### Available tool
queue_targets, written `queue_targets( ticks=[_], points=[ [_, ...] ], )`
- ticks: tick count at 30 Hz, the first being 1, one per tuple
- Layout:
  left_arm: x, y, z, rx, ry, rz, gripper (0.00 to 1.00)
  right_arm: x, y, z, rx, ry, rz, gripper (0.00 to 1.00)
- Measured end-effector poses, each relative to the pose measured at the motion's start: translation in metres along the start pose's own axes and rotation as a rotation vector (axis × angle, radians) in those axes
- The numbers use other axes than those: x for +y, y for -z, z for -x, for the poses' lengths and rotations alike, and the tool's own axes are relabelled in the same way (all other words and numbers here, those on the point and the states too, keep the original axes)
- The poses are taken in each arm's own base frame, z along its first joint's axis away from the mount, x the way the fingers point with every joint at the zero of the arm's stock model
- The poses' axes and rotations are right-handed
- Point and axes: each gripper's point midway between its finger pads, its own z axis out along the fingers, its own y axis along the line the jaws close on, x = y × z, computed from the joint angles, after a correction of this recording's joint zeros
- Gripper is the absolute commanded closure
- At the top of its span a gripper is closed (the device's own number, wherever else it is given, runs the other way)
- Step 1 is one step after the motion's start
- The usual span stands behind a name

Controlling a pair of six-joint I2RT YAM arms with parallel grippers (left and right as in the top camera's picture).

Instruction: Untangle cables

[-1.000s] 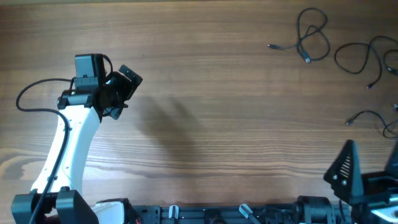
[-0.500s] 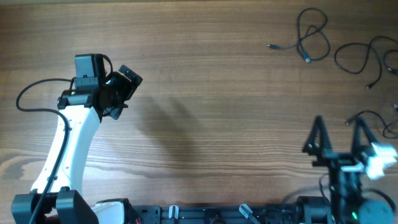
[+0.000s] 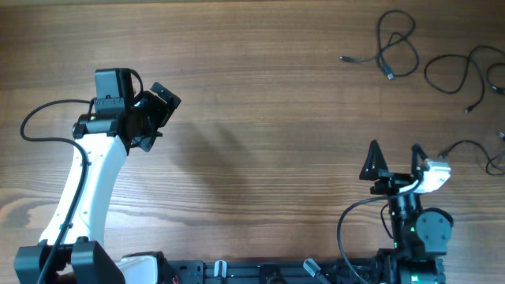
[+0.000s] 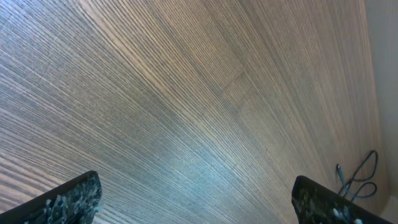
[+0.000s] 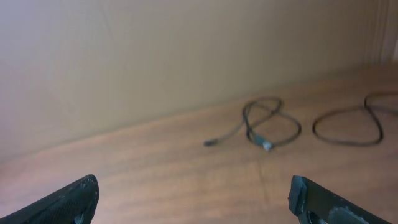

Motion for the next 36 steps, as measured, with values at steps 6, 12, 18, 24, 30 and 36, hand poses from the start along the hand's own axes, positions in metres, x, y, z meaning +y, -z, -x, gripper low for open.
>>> queue_targets(
  ticks=[6, 12, 18, 24, 30, 36],
  points=[
    [0.0000, 0.0000, 0.0000, 0.000, 0.000, 0.000, 0.00, -0.0014, -0.0007, -0.0044, 0.009, 0.000, -0.003, 0.00],
    [0.0000, 0.0000, 0.0000, 0.000, 0.000, 0.000, 0.00, -0.0014, -0.0007, -0.0047, 0.010, 0.032, -0.003, 0.00],
    [0.0000, 0.0000, 0.0000, 0.000, 0.000, 0.000, 0.00, -0.0014, -0.0007, -0.0047, 0.010, 0.046, -0.003, 0.00],
    [0.0000, 0.0000, 0.0000, 0.000, 0.000, 0.000, 0.00, -0.0014, -0.0007, -0.0047, 0.010, 0.047, -0.003, 0.00],
    [0.0000, 0.0000, 0.0000, 0.000, 0.000, 0.000, 0.00, -0.0014, -0.0007, -0.0046, 0.010, 0.047, -0.003, 0.00],
    [0.0000, 0.0000, 0.0000, 0.000, 0.000, 0.000, 0.00, -0.0014, -0.0028, -0.0045, -0.024, 0.048, 0.006, 0.00]
  ],
)
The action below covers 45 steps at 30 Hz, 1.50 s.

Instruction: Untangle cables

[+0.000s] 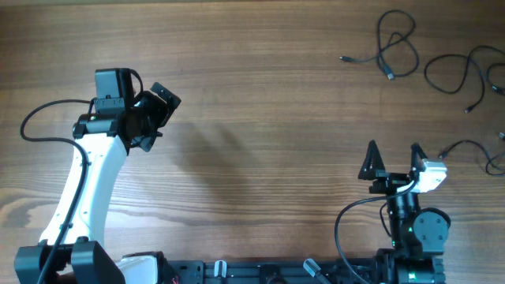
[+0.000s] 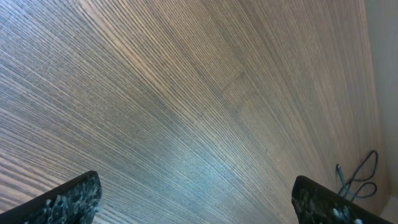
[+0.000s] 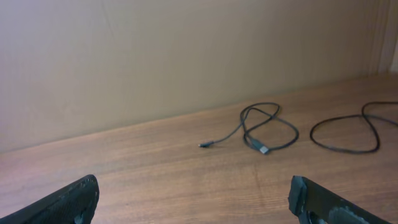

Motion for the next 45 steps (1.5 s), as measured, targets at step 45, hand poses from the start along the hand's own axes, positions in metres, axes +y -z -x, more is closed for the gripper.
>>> queue_targets(
  ticks=[45],
  points=[
    [0.023, 0.127, -0.056, -0.427, -0.461, -0.166, 0.00, -0.001, -0.001, -0.005, 0.010, 0.000, -0.002, 0.00]
  ],
)
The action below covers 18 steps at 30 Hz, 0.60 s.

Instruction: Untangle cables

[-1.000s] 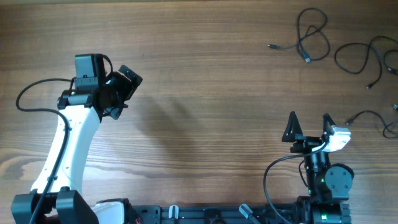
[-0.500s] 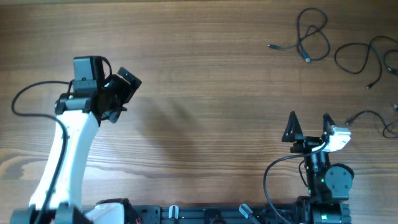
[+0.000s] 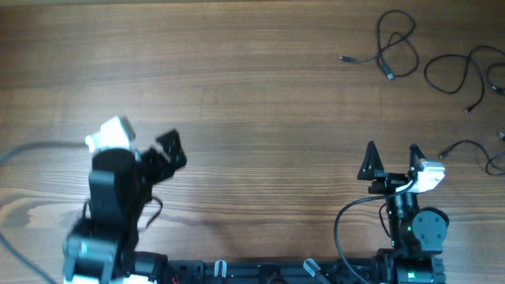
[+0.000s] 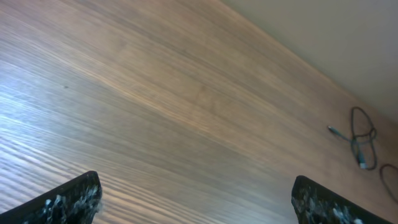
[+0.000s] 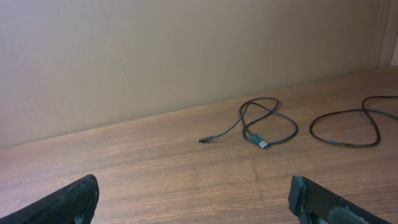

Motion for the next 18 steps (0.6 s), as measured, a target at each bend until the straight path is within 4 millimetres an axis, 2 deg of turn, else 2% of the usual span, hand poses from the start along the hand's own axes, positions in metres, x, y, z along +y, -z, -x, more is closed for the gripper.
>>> queue_targets(
  ticks=[4, 7, 12, 18],
  points=[
    [0.024, -0.003, -0.024, -0.071, -0.010, -0.019, 0.00, 0.000, 0.000, 0.000, -0.001, 0.000, 0.000, 0.01],
    [0.029, -0.008, -0.033, -0.135, -0.013, -0.062, 0.00, 0.000, 0.000, 0.000, -0.001, 0.000, 0.000, 0.00],
    [0.031, -0.019, -0.041, -0.248, -0.023, -0.147, 0.00, 0.000, 0.000, 0.000, -0.002, 0.000, 0.000, 0.00],
    [0.026, -0.029, -0.048, -0.308, -0.149, -0.212, 0.00, 0.000, 0.000, 0.000, -0.002, 0.000, 0.000, 0.00]
  ],
)
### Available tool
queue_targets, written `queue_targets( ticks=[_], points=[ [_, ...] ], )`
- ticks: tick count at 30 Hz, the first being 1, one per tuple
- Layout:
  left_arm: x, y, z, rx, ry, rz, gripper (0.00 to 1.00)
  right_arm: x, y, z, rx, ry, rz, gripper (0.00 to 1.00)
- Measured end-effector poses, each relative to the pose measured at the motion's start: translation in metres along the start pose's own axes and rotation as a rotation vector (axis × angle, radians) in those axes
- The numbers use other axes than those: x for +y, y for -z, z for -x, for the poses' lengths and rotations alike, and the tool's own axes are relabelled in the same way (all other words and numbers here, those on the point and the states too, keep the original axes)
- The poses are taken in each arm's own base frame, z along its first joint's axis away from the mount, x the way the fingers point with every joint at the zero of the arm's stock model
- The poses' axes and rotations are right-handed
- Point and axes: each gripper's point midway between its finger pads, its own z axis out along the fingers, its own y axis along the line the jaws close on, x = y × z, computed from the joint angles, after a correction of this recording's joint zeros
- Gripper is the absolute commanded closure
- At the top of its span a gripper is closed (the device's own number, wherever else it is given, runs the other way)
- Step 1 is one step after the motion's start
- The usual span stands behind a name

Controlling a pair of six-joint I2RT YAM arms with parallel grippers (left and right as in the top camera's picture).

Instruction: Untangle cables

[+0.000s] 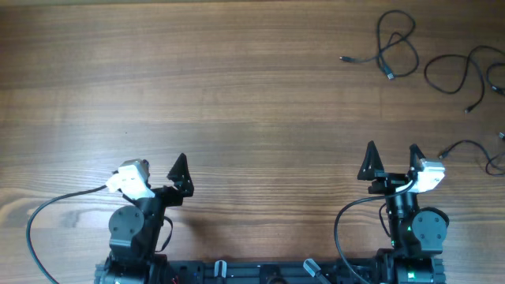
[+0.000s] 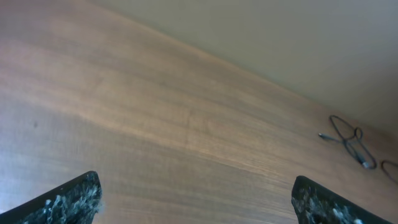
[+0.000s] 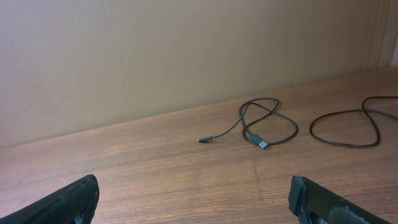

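Three thin black cables lie apart at the table's far right: a looped one (image 1: 394, 43), a longer one (image 1: 461, 75) beside it, and a third (image 1: 473, 148) at the right edge. My left gripper (image 1: 160, 167) is folded back at the front left, open and holding nothing (image 2: 196, 202); its wrist view shows the looped cable (image 2: 348, 143) far off. My right gripper (image 1: 392, 154) sits at the front right, open and holding nothing (image 3: 196, 202). Well ahead of it lie the looped cable (image 3: 264, 127) and the longer cable (image 3: 348, 127).
The wooden table (image 1: 252, 102) stretches between the arms and the cables. A plain beige wall (image 3: 186, 56) stands behind the table's far edge. Both arm bases and their black leads sit along the front edge (image 1: 252, 272).
My left arm has drawn back further to the front edge and come to rest folded, and its camera now looks more level across the table. The right arm and the cables have not moved.
My left arm first reached out over the left middle of the table, open above bare wood, and stayed there a moment later. Then it was pulling back toward the front, and now it rests folded. The right gripper stayed open at the front right throughout.
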Motion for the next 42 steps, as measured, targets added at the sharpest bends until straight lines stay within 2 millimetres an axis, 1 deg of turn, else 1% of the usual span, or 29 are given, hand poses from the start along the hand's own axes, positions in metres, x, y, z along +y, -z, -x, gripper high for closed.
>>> queue_targets(
  ticks=[4, 10, 14, 16, 20, 32, 36, 42],
  points=[
    [-0.004, -0.003, 0.007, -0.060, -0.086, -0.032, 0.00, 0.000, 0.000, 0.000, 0.000, 0.000, 0.000, 0.00],
    [-0.003, -0.005, 0.003, -0.086, -0.163, -0.041, 0.01, 0.000, 0.000, 0.000, 0.000, 0.000, 0.000, 0.00],
    [-0.008, -0.003, 0.018, -0.160, -0.183, -0.058, 0.00, 0.000, 0.000, 0.000, 0.000, 0.000, 0.000, 0.00],
    [-0.009, -0.003, 0.021, -0.184, -0.187, -0.065, 0.00, 0.000, 0.000, 0.000, 0.000, 0.000, 0.000, 0.00],
    [-0.007, -0.006, 0.011, -0.156, -0.202, -0.069, 0.00, 0.000, 0.000, 0.000, 0.000, 0.000, 0.000, 0.00],
    [-0.019, -0.006, 0.006, -0.146, -0.335, -0.115, 0.00, 0.000, 0.000, 0.000, 0.000, 0.000, 0.000, 0.00],
    [-0.019, -0.006, 0.006, -0.147, -0.341, -0.115, 0.00, 0.000, 0.000, 0.000, 0.000, 0.000, 0.000, 0.00],
    [-0.014, -0.006, 0.008, -0.151, -0.295, -0.098, 0.00, 0.000, 0.000, 0.000, 0.000, 0.000, 0.000, 0.00]
  ],
)
